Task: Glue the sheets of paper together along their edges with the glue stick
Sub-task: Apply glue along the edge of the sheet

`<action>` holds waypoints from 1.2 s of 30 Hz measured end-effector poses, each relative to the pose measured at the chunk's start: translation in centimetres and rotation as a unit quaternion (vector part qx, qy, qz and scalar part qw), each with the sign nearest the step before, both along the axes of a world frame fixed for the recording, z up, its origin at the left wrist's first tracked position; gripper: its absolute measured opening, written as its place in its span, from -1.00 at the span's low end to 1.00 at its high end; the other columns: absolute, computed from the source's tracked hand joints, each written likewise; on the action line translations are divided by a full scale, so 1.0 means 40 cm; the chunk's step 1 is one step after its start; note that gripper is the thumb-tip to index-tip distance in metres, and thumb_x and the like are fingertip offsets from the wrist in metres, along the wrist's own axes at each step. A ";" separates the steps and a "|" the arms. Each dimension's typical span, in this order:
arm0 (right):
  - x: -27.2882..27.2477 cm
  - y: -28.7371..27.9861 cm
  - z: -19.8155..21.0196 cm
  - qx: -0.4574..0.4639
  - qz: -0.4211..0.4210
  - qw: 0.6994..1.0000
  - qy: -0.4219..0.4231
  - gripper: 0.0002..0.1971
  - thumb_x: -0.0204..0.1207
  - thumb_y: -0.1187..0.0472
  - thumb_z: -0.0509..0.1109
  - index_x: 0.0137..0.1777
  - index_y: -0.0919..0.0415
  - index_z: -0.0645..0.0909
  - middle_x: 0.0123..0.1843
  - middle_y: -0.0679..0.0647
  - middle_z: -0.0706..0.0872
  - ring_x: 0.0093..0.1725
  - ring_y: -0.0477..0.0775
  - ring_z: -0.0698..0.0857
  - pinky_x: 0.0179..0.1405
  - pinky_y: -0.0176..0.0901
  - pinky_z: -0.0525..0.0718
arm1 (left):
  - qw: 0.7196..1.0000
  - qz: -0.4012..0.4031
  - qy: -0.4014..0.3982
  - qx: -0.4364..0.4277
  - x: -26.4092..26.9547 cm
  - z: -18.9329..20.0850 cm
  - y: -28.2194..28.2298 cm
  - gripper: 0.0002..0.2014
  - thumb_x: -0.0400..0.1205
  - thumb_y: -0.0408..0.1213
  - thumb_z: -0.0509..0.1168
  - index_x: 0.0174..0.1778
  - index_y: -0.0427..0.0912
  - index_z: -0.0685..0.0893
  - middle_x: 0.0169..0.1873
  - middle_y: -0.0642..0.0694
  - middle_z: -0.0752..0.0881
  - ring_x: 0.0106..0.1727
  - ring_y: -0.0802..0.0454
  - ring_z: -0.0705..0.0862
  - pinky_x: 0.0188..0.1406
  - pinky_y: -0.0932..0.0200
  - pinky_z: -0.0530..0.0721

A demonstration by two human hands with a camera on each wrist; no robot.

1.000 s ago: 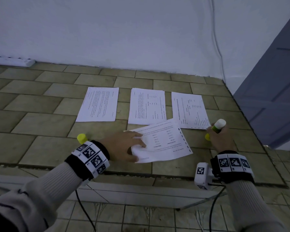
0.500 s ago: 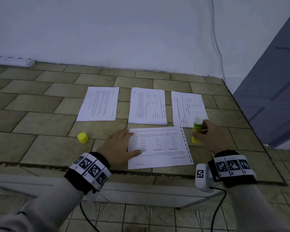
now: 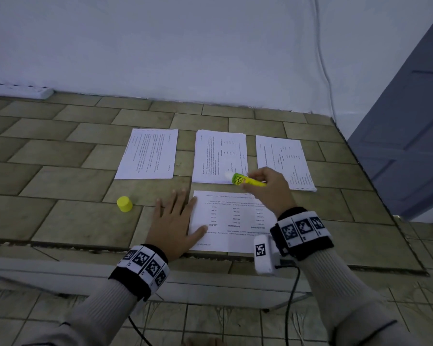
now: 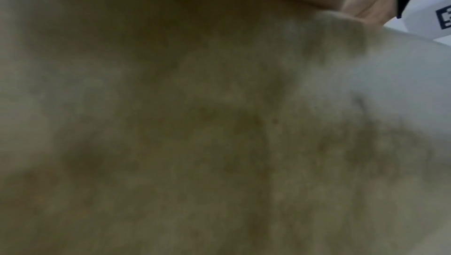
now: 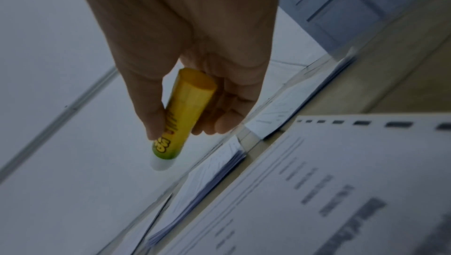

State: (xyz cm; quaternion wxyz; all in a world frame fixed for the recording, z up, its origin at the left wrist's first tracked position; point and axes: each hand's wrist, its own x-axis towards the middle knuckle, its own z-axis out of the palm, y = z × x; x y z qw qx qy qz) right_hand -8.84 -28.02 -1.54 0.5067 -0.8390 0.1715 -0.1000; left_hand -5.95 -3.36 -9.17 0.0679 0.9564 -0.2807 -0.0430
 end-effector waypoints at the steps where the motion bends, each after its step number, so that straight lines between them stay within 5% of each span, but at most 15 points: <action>1: 0.013 0.012 0.002 0.009 -0.007 1.000 -0.004 -0.71 0.33 0.18 0.62 0.01 0.11 0.64 -0.04 0.05 0.72 -0.11 0.06 0.69 -0.13 -0.14 0.70 | 1.000 -0.001 -0.002 -0.001 0.000 -0.003 0.000 -0.08 0.52 0.44 -0.30 0.72 -0.07 0.11 0.72 -0.16 -0.01 0.72 -0.19 -0.06 0.63 -0.38 -0.12; 6: 0.060 0.085 0.010 0.019 0.018 0.999 -0.020 -0.77 0.31 0.27 0.61 -0.11 0.26 0.65 -0.17 0.05 0.75 -0.13 0.03 0.75 -0.14 -0.18 0.71 | 1.000 -0.003 -0.012 -0.006 0.000 -0.007 -0.002 -0.10 0.54 0.43 -0.28 0.71 -0.06 0.14 0.72 -0.14 0.02 0.72 -0.17 -0.03 0.62 -0.38 -0.10; 11: 0.100 0.174 -0.004 -0.110 0.117 0.987 -0.002 -0.77 0.33 0.29 0.57 -0.15 0.27 0.54 -0.08 0.21 0.71 -0.09 0.19 0.72 -0.02 0.11 0.70 | 1.000 -0.004 -0.011 -0.006 0.001 -0.008 -0.003 0.00 0.47 0.51 -0.49 0.72 -0.03 0.09 0.72 -0.12 -0.04 0.73 -0.15 -0.08 0.62 -0.37 -0.15; 18: 0.137 0.217 -0.006 -0.210 0.163 0.964 0.013 -0.71 0.44 0.23 0.49 0.06 0.34 0.52 0.06 0.28 0.65 0.05 0.26 0.64 0.05 0.09 0.62 | 1.000 -0.006 -0.010 0.001 0.005 -0.011 -0.003 0.06 0.41 0.53 -0.56 0.73 -0.03 0.04 0.72 -0.10 -0.08 0.73 -0.13 -0.14 0.62 -0.35 -0.21; 23: 0.124 0.198 -0.015 -0.201 0.159 0.967 0.010 -0.76 0.43 0.26 0.50 -0.06 0.25 0.47 -0.01 0.25 0.66 -0.01 0.24 0.65 0.01 0.13 0.64 | 1.000 -0.003 -0.015 -0.001 0.002 -0.010 -0.002 0.06 0.43 0.53 -0.55 0.72 -0.05 0.09 0.72 -0.12 -0.04 0.73 -0.14 -0.10 0.62 -0.36 -0.17; 28: 0.096 0.142 -0.017 -0.226 0.128 0.966 0.024 -0.73 0.45 0.23 0.48 0.07 0.26 0.49 0.05 0.17 0.64 0.04 0.16 0.64 0.01 0.05 0.63 | 1.000 -0.004 -0.018 -0.003 0.002 -0.013 -0.002 0.04 0.45 0.52 -0.54 0.72 -0.06 0.11 0.72 -0.13 -0.01 0.73 -0.16 -0.06 0.62 -0.36 -0.16; 36: 0.000 -0.038 -0.021 -0.201 0.017 0.979 -0.002 -0.86 0.45 0.29 0.45 -0.14 0.34 0.55 -0.21 0.21 0.71 -0.18 0.22 0.71 -0.09 0.16 0.72 | 1.000 -0.003 -0.027 -0.005 0.002 -0.015 -0.001 0.01 0.47 0.51 -0.45 0.72 -0.07 0.10 0.72 -0.13 0.01 0.73 -0.16 -0.07 0.62 -0.33 -0.19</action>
